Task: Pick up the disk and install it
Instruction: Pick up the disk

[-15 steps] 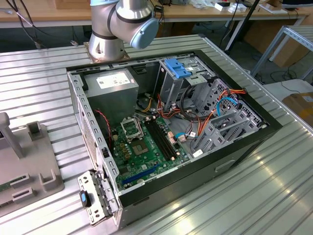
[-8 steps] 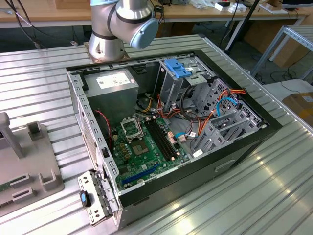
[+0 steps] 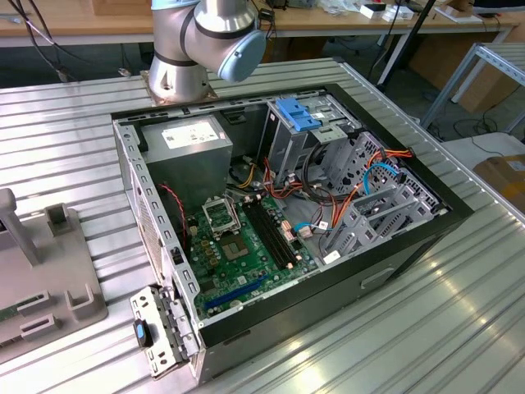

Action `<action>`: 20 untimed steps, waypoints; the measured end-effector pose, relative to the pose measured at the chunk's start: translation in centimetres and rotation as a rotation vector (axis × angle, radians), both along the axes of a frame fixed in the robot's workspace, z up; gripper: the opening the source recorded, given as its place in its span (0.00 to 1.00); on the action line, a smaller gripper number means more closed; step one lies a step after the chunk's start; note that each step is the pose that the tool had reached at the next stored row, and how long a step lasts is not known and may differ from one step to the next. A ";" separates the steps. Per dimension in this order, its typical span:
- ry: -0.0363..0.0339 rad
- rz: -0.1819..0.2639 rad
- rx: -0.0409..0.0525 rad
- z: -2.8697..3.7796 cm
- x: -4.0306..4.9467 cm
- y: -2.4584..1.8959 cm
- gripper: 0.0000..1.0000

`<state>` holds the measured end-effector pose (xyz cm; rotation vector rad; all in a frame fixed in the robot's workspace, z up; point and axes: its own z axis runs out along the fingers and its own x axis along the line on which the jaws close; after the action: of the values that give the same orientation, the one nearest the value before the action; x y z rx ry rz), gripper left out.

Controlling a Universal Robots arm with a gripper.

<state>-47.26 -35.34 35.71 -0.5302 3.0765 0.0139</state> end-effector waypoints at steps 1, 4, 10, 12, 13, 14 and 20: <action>-0.0001 0.003 0.0000 -0.01 0.00 0.00 0.11; 0.0000 0.013 0.0001 0.00 0.00 0.01 0.11; -0.0001 0.035 0.0000 0.00 0.00 0.02 0.11; -0.0001 0.041 0.0001 -0.01 0.00 0.02 0.11; 0.0000 0.045 0.0001 0.00 0.00 0.02 0.11; -0.0001 0.053 0.0001 -0.01 0.00 0.02 0.11; 0.0000 0.100 0.0000 0.00 0.00 0.05 0.11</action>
<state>-47.26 -35.28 35.71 -0.6827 3.0468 0.0154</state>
